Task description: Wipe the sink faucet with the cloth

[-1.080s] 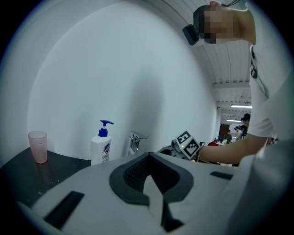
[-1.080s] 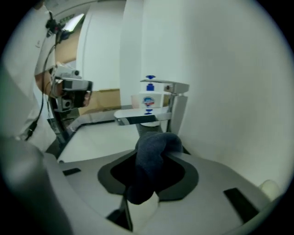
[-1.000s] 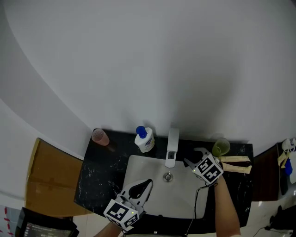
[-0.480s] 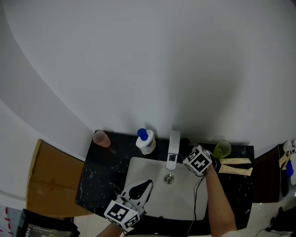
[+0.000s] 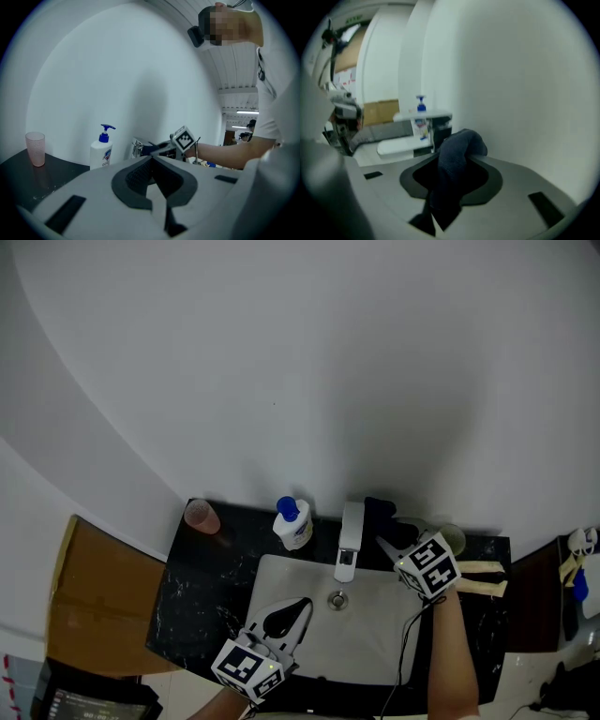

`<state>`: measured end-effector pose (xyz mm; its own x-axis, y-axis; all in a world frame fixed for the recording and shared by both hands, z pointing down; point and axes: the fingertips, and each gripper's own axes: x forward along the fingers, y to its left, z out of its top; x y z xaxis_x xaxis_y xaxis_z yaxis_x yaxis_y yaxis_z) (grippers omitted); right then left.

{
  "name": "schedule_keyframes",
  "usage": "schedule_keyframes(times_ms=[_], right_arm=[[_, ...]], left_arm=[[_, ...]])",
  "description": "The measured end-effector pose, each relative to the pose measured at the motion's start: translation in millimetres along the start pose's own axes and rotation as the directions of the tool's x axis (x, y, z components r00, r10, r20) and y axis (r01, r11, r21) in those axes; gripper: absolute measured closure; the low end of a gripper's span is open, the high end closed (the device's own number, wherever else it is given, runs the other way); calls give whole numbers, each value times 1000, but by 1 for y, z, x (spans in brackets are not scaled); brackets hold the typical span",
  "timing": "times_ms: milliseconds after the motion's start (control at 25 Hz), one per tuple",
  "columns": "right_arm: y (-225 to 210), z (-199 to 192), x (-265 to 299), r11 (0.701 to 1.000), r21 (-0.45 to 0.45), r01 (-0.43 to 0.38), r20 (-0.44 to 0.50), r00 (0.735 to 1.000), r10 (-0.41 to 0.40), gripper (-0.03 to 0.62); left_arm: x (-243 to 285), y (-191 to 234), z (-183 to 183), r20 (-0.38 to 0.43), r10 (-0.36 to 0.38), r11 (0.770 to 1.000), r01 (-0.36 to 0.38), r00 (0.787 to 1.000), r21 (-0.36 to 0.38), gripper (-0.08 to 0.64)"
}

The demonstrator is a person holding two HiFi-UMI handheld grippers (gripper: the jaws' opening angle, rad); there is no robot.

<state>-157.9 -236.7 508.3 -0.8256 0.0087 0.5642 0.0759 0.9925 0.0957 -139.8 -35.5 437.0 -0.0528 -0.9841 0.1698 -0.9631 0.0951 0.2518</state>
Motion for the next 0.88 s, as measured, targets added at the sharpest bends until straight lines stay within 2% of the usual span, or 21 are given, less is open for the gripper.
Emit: schedule_keyframes(times_ms=[80,120,160,240,360,480,520,600,640,680,720,800,880], right_arm=[[2,-43,25,998,-60,25,-161,986,-34,463],[8,-56,36,996,-83,15,-213,977,-33,463],[14,-64,45,995,-96,-1,-240,971,-22,463],[25,-62,58,996,-77,-36,-223,975,18,463],[28,-40,52,997,-35,-69,-138,988,63,463],[22,4,17,996,-11,-87,30,996,87,463],[20,22,3,996,5,-91,112,990,90,463],[15,53,-23,990,82,-116,293,952,87,463],[11,60,-30,984,126,-128,351,933,76,463],[7,56,-30,980,156,-122,357,932,59,463],[3,41,-23,982,166,-95,309,950,39,463],[-1,-2,0,992,128,-18,121,993,2,463],[7,-39,24,999,49,10,-52,999,-8,463]], left_arm=[[-1,1,1,4,6,1000,-6,1000,-5,560],[-2,1,2,1,11,1000,-11,1000,-5,560],[-2,1,3,-3,14,1000,-14,1000,-3,560],[-4,0,2,-1,11,1000,-11,1000,2,560],[-5,2,4,6,11,1000,-11,1000,10,560],[-7,3,6,11,8,1000,-8,1000,15,560],[-9,3,4,12,8,1000,-8,1000,14,560],[-13,4,3,10,12,1000,-12,1000,13,560],[-14,5,2,10,12,1000,-12,1000,14,560],[-14,6,1,12,12,1000,-12,1000,13,560],[-15,6,2,14,12,1000,-12,1000,13,560],[-14,5,6,15,11,1000,-11,1000,11,560],[-14,4,7,13,10,1000,-10,1000,8,560]])
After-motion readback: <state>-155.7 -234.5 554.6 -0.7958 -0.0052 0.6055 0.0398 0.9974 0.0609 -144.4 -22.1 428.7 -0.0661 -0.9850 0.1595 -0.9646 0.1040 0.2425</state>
